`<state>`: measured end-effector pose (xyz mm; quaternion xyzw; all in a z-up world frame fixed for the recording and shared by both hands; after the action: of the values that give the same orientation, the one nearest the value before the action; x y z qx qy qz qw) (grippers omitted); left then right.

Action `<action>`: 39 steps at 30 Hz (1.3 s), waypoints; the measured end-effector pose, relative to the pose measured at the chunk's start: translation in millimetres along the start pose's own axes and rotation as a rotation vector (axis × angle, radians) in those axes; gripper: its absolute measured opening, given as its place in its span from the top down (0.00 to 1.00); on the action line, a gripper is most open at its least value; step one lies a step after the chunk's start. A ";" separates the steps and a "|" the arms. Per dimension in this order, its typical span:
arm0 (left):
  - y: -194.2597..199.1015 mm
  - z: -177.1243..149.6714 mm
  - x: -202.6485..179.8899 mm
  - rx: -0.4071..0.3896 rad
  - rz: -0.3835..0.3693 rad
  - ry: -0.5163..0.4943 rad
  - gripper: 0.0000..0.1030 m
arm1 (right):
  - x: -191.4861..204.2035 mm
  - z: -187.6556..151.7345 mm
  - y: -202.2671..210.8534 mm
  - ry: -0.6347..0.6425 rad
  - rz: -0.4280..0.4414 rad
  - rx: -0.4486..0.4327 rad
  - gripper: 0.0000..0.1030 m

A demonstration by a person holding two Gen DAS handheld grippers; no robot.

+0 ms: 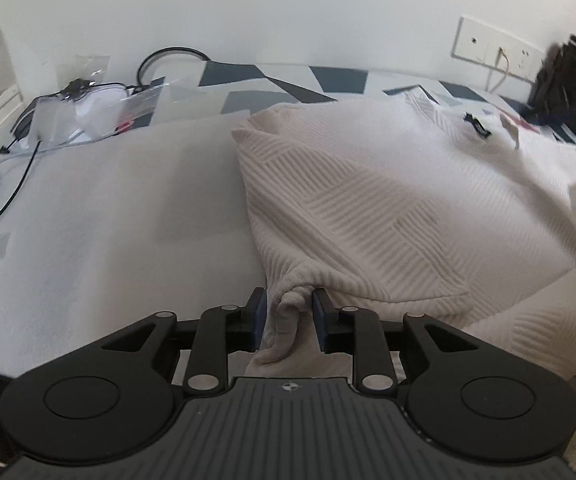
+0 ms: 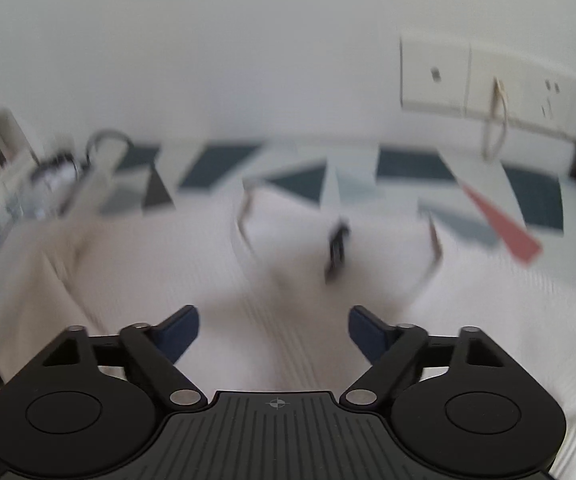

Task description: Fold clothes

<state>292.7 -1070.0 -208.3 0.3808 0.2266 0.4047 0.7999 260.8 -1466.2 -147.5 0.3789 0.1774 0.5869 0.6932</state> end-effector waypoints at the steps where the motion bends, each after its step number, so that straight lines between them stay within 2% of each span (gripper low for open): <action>1: -2.6 -0.7 0.0 0.001 -0.001 -0.007 0.75 | 0.3 9.8 -0.8 -0.003 0.010 -0.010 0.36; 6: -11.1 -3.3 6.2 -0.021 -0.010 0.015 0.73 | 1.7 47.0 -26.2 -0.017 0.045 -0.035 0.40; 10: -16.0 -6.2 10.1 -0.049 -0.005 0.048 0.73 | 6.7 61.9 -77.2 -0.047 0.038 -0.015 0.40; 14: -20.1 -9.4 11.3 -0.065 -0.008 0.056 0.73 | 9.9 65.5 -132.8 -0.097 0.006 0.045 0.47; 15: -20.6 -10.0 12.6 -0.067 -0.011 0.057 0.73 | 11.2 65.9 -143.9 -0.099 -0.002 0.062 0.50; 17: -21.2 -10.1 16.8 -0.067 -0.022 0.069 0.73 | 15.3 65.6 -158.6 -0.065 -0.023 0.083 0.63; 18: -21.1 -9.2 19.9 -0.067 -0.031 0.080 0.73 | 17.7 65.4 -163.8 -0.038 -0.040 0.090 0.80; 19: -21.1 -8.3 23.0 -0.067 -0.039 0.090 0.73 | 18.8 66.1 -165.7 -0.023 -0.045 0.084 0.91; 21: -23.1 -7.5 28.8 -0.055 -0.067 0.111 0.73 | 19.8 68.4 -166.3 -0.008 -0.047 0.061 0.96; 25: -30.0 -9.4 34.6 -0.024 -0.092 0.118 0.74 | 18.7 80.5 -170.9 0.009 -0.070 0.017 0.97; 30: -30.8 -6.2 37.5 -0.014 -0.101 0.123 0.74 | 10.9 79.2 -185.5 -0.021 -0.094 0.032 0.96; 32: -30.4 -2.8 38.8 -0.005 -0.104 0.134 0.74 | 12.6 78.3 -182.7 -0.022 -0.122 0.040 0.88; 34: -28.8 3.2 42.2 -0.005 -0.110 0.160 0.74 | 14.5 77.4 -174.5 -0.008 -0.168 0.036 0.54; 35: -27.7 6.8 44.2 -0.009 -0.111 0.176 0.74 | 14.9 76.2 -169.1 0.002 -0.184 0.028 0.49; 39: -24.3 20.7 51.3 -0.033 -0.093 0.214 0.67 | 13.8 68.3 -150.4 0.018 -0.195 0.029 0.48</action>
<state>347.3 -1046.0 -217.8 0.3111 0.3212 0.4092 0.7953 413.5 -1478.4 -210.7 0.3646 0.2281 0.5172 0.7400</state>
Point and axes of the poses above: each gripper's, at about its wrist camera, not at the fingertips, and y roughly against the way its jaws point, x to its left, z to its top, the point moved 2 cm from there along -y, roughly the way its jaws point, and after that the axes turned 2 degrees about y, right-handed, at the moved point
